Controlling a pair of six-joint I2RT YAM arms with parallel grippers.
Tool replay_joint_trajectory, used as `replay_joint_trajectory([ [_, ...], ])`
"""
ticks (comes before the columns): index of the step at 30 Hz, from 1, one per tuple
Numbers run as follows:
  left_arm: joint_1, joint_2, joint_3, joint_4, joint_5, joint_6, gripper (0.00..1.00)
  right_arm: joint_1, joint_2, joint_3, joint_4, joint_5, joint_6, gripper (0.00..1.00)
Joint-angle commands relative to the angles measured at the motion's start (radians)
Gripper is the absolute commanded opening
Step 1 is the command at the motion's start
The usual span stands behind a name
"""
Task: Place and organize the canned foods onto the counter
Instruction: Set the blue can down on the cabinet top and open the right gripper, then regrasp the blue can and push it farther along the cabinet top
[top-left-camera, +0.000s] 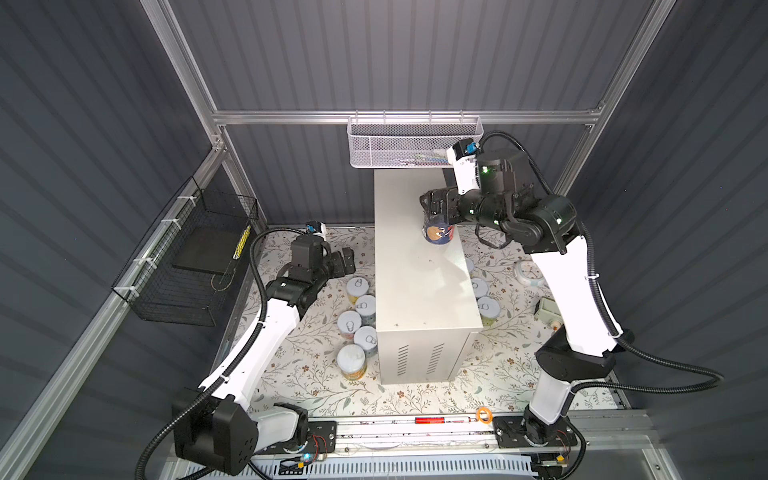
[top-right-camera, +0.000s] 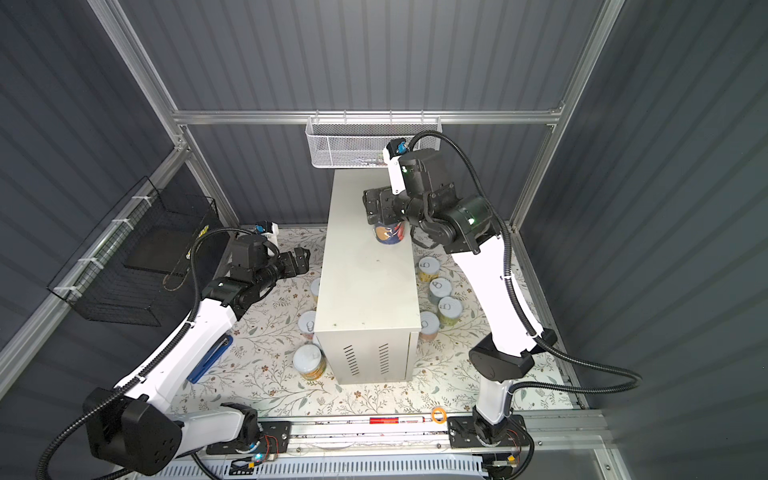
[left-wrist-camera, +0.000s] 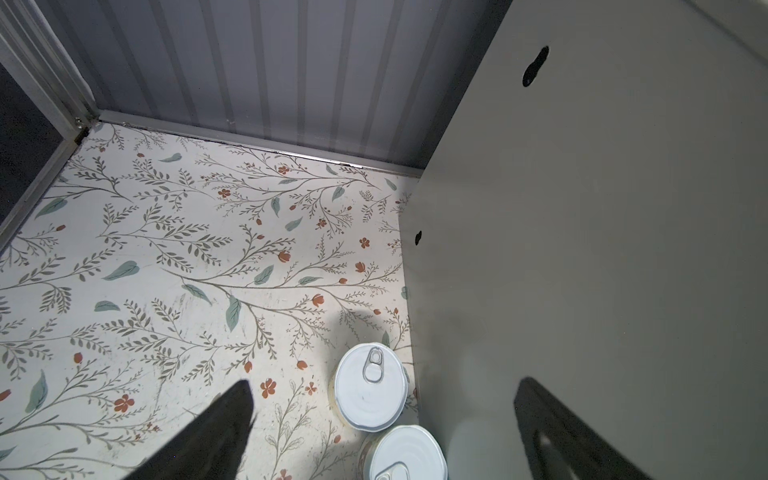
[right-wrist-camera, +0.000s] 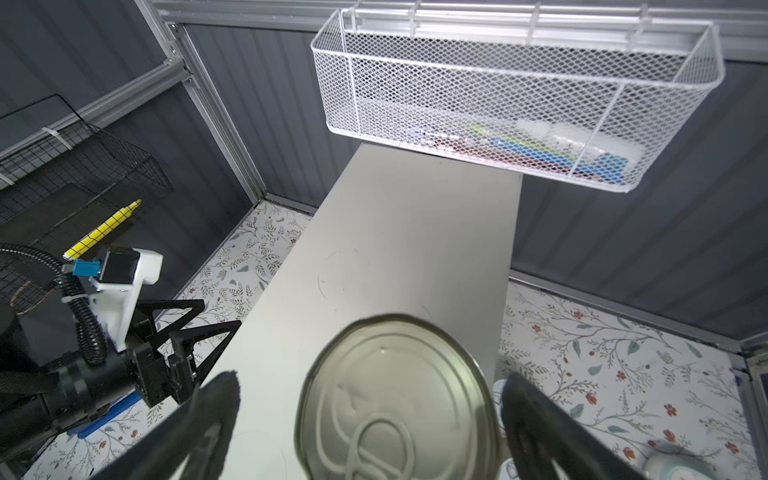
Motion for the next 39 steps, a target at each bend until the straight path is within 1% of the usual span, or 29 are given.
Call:
replay_joint_trajectory([
  [1,0.007,-0.023,-0.012,0.014,0.000,0.023,0.99,0.003,-0.044,-0.001,0.041,-0.004,-0.052,0.99],
  [4,0.007,-0.028,-0.001,0.001,-0.020,0.029,0.99,0.004,-0.088,-0.015,0.050,-0.007,-0.045,0.99],
  [6,0.007,-0.035,0.006,-0.003,-0.028,0.031,0.99,0.005,-0.143,-0.066,0.066,-0.025,-0.026,0.99],
  [8,0.007,-0.032,0.022,-0.010,-0.026,0.032,0.99,0.015,-0.194,-0.122,0.073,-0.024,-0.020,0.95],
  [12,0.007,-0.030,0.039,-0.023,-0.019,0.039,0.99,0.055,-0.311,-0.299,0.101,0.029,-0.008,0.84],
  [16,0.007,-0.027,0.043,-0.033,-0.034,0.042,0.99,0.073,-0.419,-0.507,0.170,0.026,0.037,0.75],
  [20,0.006,-0.023,0.037,-0.030,-0.028,0.038,0.98,0.084,-0.491,-0.664,0.236,0.010,0.090,0.71],
  [22,0.007,-0.021,0.039,-0.030,-0.023,0.036,0.98,0.084,-0.502,-0.722,0.260,-0.003,0.105,0.68],
  [27,0.007,-0.010,0.043,-0.035,-0.014,0.042,0.98,0.075,-0.484,-0.814,0.329,-0.010,0.128,0.66],
  [31,0.007,-0.014,0.027,-0.023,-0.018,0.038,0.98,0.057,-0.454,-0.821,0.359,0.012,0.134,0.66],
  [34,0.007,-0.010,0.025,-0.020,-0.016,0.035,0.98,0.028,-0.429,-0.820,0.374,-0.004,0.132,0.65],
  [37,0.007,-0.007,0.025,-0.022,-0.025,0.037,0.98,-0.004,-0.415,-0.825,0.403,-0.019,0.134,0.62],
  [39,0.007,-0.002,0.026,-0.024,-0.026,0.039,0.97,-0.027,-0.407,-0.825,0.421,-0.032,0.137,0.57],
])
